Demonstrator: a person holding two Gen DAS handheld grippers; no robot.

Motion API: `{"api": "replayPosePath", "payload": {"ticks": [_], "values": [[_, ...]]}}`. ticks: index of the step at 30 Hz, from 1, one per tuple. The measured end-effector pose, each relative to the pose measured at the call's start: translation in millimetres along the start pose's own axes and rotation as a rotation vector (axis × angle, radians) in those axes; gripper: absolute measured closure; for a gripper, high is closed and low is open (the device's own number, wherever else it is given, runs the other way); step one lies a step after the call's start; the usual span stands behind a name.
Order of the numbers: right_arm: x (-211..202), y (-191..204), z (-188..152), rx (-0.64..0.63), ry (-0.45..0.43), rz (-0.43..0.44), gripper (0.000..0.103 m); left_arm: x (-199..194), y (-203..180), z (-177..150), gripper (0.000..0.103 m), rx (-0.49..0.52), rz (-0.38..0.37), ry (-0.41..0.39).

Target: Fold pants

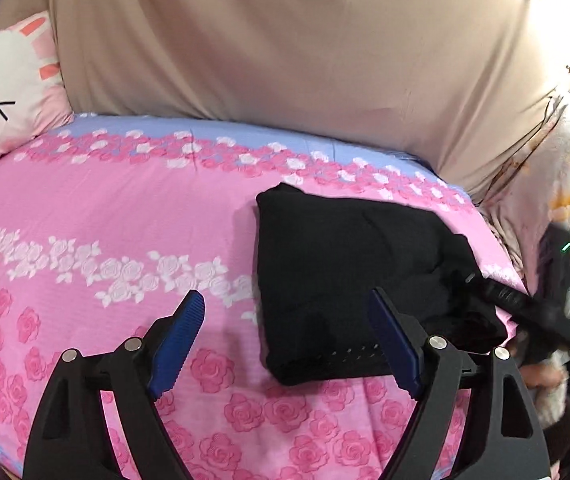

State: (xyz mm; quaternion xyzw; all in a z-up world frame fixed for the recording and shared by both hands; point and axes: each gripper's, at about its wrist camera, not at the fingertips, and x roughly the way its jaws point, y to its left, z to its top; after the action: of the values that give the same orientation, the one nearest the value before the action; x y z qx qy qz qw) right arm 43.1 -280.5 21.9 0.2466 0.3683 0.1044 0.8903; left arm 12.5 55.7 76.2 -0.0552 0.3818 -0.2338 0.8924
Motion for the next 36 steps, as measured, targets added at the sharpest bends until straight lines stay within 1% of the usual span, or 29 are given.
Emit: {"api": "replayPosePath", "payload": {"ticks": [2,3,4,5,6,7,8,9,10,11,12,13,15,18,20,22,23,24,25,26,27,28,29,30,31,32,33,35,36], "values": [[-35,8,15,0.006,-0.099,0.047,0.087,-3,6,-2,0.023,-0.013,-0.012,0.004],[-52,10,22,0.001,-0.140,0.056,0.087,-4,7,-2,0.023,-0.022,-0.027,0.005],[-68,11,25,-0.012,-0.172,0.045,0.087,-5,7,-2,0.023,-0.029,-0.038,0.004],[-83,9,24,-0.030,-0.205,0.011,0.087,-5,6,-1,0.023,-0.033,-0.050,0.002],[-91,2,21,-0.035,-0.216,-0.025,0.087,-5,4,-1,0.023,-0.036,-0.065,0.004],[-93,-13,14,-0.018,-0.204,-0.075,0.087,-4,4,-2,0.023,-0.037,-0.076,0.008],[-90,-29,7,0.009,-0.172,-0.099,0.087,-2,2,-2,0.022,-0.039,-0.087,0.013],[-77,-48,-2,0.049,-0.113,-0.126,0.086,3,1,-3,0.021,-0.043,-0.105,0.026],[-68,-60,-8,0.074,-0.082,-0.146,0.086,9,-1,-4,0.021,-0.048,-0.116,0.040],[-51,-76,-20,0.098,-0.027,-0.185,0.086,18,-2,-4,0.021,-0.060,-0.135,0.066],[-44,-82,-28,0.102,-0.013,-0.198,0.085,24,-4,-4,0.021,-0.069,-0.152,0.084],[-44,-84,-34,0.107,-0.030,-0.194,0.084,31,-5,-3,0.021,-0.079,-0.170,0.101],[-49,-80,-32,0.104,-0.049,-0.179,0.084,43,-6,-1,0.021,-0.112,-0.204,0.138],[-58,-76,-26,0.101,-0.054,-0.166,0.079,59,-6,2,0.021,-0.159,-0.247,0.179],[-67,-75,-23,0.105,-0.078,-0.171,0.067,71,-7,5,0.021,-0.170,-0.243,0.199],[-72,-77,-20,0.117,-0.096,-0.179,0.034,85,-11,8,0.021,-0.169,-0.235,0.221],[-72,-79,-19,0.122,-0.091,-0.188,0.028,92,-13,8,0.021,-0.172,-0.235,0.235],[-69,-82,-18,0.124,-0.077,-0.194,0.022,101,-15,9,0.019,-0.180,-0.258,0.253],[-66,-83,-19,0.127,-0.057,-0.198,0.020,110,-15,8,0.016,-0.194,-0.280,0.271],[-59,-87,-20,0.141,-0.028,-0.193,0.020,117,-14,8,0.014,-0.216,-0.294,0.284],[-52,-91,-21,0.154,-0.004,-0.174,0.020,128,-11,7,0.013,-0.254,-0.342,0.305],[-44,-94,-23,0.168,0.020,-0.140,0.034,136,-8,6,0.012,-0.284,-0.377,0.323],[-36,-92,-25,0.173,0.031,-0.143,0.039,143,-5,5,0.020,-0.316,-0.417,0.330],[-36,-87,-25,0.153,0.022,-0.158,0.046,144,-3,7,0.037,-0.324,-0.449,0.321],[-38,-79,-23,0.132,0.016,-0.154,0.060,141,-4,9,0.043,-0.310,-0.440,0.318],[-45,-71,-19,0.126,-0.005,-0.139,0.064,137,-4,11,0.057,-0.296,-0.440,0.308],[-51,-65,-16,0.125,-0.024,-0.118,0.071,127,-4,15,0.063,-0.280,-0.441,0.294],[-67,-52,-9,0.120,-0.051,-0.045,0.072,108,1,20,0.063,-0.275,-0.451,0.277],[-72,-44,-9,0.109,-0.053,-0.020,0.073,90,8,22,0.063,-0.269,-0.452,0.257]]}}
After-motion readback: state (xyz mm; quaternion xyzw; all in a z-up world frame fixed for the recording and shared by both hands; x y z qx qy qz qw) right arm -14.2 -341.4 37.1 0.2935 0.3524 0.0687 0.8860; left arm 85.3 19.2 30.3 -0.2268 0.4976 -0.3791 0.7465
